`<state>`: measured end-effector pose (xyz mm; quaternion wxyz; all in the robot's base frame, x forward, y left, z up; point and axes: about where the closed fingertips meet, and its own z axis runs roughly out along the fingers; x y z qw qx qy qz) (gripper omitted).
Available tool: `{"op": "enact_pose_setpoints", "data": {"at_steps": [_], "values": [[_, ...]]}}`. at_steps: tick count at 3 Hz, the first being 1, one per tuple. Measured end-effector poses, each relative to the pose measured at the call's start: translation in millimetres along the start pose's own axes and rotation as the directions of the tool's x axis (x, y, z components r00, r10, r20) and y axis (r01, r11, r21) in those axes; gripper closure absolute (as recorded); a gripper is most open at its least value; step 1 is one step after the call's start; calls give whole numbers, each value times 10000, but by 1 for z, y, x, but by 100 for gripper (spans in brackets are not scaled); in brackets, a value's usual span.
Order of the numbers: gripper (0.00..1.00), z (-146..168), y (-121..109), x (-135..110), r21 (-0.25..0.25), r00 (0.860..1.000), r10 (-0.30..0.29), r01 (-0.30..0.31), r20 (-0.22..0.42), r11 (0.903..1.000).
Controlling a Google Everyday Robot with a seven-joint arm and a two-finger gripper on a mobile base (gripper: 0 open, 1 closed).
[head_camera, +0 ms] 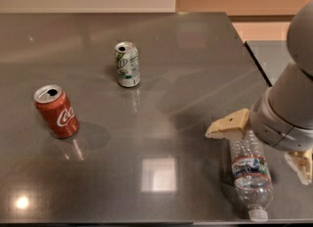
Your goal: Pick water bottle
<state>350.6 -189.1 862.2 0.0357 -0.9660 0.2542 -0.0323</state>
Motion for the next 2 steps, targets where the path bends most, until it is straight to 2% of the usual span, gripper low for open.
{"op": "enact_pose_setpoints", "data": {"at_steps": [1,2], "values": [[17,9,-1,-3,-527,9996,-165,153,-220,9985],[41,7,0,-2,-785,9992,-41,9,-410,9969]]}}
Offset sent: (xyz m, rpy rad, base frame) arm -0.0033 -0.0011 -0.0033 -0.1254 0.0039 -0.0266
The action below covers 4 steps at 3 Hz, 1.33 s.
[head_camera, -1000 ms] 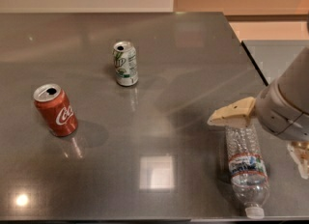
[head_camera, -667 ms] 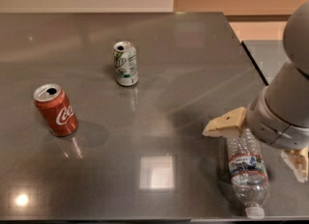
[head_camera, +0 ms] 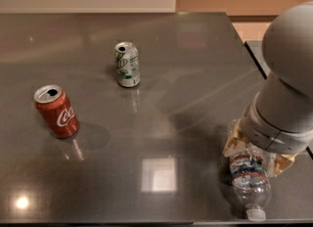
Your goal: Pick water bottle
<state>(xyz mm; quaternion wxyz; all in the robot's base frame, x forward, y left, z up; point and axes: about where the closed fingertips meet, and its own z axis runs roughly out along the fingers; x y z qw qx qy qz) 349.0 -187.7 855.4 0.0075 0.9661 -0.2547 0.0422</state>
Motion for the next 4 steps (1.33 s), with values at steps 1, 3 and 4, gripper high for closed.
{"op": "enact_pose_setpoints", "data": {"at_steps": [1,3,4], "values": [[64,-14,-3,1,12,9997,238,-238,-43,9997],[100,-69,-25,7,543,9970,779,-776,-40,9955],[100,-111,-55,18,1208,9903,1389,-1391,101,9829]]}}
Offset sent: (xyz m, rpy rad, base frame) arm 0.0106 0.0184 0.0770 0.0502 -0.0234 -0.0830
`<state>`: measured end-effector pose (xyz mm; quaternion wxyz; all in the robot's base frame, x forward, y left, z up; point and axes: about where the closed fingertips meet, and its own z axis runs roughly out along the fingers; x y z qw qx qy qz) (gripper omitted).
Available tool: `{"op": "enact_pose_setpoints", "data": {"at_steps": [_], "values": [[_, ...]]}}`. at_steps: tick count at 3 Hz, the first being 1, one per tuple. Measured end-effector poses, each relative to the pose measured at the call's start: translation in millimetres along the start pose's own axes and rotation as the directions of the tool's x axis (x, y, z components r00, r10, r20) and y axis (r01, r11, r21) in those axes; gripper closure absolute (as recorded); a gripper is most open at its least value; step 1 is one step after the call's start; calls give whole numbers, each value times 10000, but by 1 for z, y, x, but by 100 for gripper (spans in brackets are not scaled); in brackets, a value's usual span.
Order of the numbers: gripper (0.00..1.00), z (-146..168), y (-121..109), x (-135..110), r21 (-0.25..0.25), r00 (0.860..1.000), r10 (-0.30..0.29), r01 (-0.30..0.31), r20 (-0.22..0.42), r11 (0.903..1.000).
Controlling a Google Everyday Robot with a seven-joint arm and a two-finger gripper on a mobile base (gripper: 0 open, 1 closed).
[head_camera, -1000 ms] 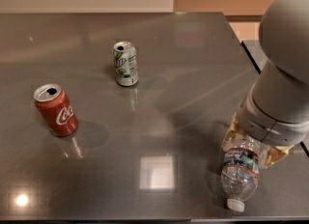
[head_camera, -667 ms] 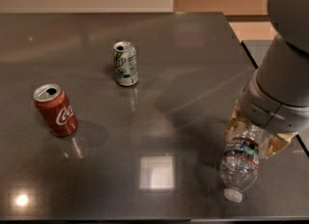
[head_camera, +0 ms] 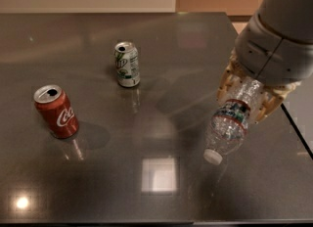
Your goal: Pick water bottle
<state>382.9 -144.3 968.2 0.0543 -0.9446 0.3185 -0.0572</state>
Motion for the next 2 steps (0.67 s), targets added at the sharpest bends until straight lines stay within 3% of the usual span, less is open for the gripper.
{"op": "enact_pose_setpoints", "data": {"at_steps": [2], "values": [[100,-13,-13,-1,589,9990,-72,98,-446,9982]]}}
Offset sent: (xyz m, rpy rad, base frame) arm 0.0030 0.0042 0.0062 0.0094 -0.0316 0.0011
